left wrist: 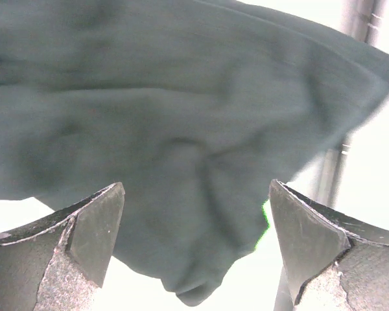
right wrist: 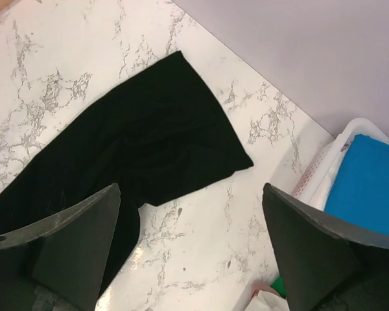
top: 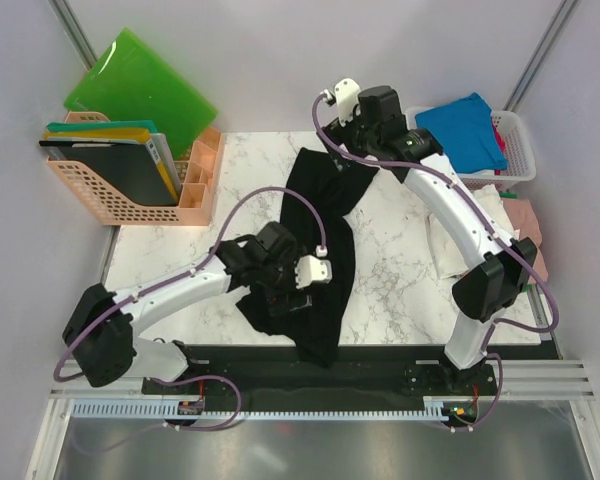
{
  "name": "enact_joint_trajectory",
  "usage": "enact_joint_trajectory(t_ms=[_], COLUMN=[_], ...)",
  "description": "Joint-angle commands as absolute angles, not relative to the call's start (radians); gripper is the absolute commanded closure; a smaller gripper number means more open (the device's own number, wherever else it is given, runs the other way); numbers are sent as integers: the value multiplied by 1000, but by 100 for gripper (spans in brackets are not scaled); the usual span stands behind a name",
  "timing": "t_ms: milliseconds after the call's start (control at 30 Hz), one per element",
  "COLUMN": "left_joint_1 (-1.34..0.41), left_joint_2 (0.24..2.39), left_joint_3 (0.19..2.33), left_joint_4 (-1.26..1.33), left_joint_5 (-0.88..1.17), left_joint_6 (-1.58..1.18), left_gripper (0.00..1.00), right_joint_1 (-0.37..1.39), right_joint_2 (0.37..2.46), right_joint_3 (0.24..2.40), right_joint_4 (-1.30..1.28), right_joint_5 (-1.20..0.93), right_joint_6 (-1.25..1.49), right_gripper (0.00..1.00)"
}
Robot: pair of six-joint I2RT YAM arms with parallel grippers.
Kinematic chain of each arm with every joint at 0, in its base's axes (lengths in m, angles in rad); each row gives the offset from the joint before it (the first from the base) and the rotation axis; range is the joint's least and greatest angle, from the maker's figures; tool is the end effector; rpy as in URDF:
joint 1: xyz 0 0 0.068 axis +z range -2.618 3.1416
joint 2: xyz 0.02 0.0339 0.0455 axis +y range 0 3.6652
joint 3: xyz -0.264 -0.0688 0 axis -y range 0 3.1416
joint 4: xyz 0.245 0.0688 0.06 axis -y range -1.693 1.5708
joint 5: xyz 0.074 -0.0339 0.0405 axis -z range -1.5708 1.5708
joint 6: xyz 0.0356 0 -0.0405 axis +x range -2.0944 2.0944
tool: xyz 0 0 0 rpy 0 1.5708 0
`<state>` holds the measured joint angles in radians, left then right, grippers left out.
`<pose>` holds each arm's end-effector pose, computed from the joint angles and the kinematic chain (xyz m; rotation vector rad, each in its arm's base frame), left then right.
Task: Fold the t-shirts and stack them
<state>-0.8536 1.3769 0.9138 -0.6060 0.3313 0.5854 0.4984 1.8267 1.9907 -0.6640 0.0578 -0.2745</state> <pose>0.1667 -0.2088 0.2224 1.8253 1.9116 -0.5280 0.3654 0.1965 0.4156 -0.7475 1.9312 0.0777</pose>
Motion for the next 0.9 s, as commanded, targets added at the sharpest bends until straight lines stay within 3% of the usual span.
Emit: enact_joint_trajectory(t_ms=[0,233,433,633,867], left_joint_1=[-763,-519,-312,-229,-198], left_joint_2=[1293,1217,1106,907,858], left_joint_3=[988,1069,1023,930,865], left_joint_4=[-548,-479,-402,-382,-433], left_joint_5=[230,88,-98,-156,-161], left_joint_6=[663,635,546,517,496], left_gripper=[0,0,0,0,0], right_joint_1=[500,482,397,385,419], right_joint_2=[1775,1657,1761,1959,2302], right_joint_3=[1866,1588,1520,1708,2202], right_joint_4=[-632,-580,-600,-652,-775], right_joint_5=[55,41,-60,-159,-149], right_joint_6=[-284,-270,-173,-137,-112], right_gripper=[2,2,2,2,2])
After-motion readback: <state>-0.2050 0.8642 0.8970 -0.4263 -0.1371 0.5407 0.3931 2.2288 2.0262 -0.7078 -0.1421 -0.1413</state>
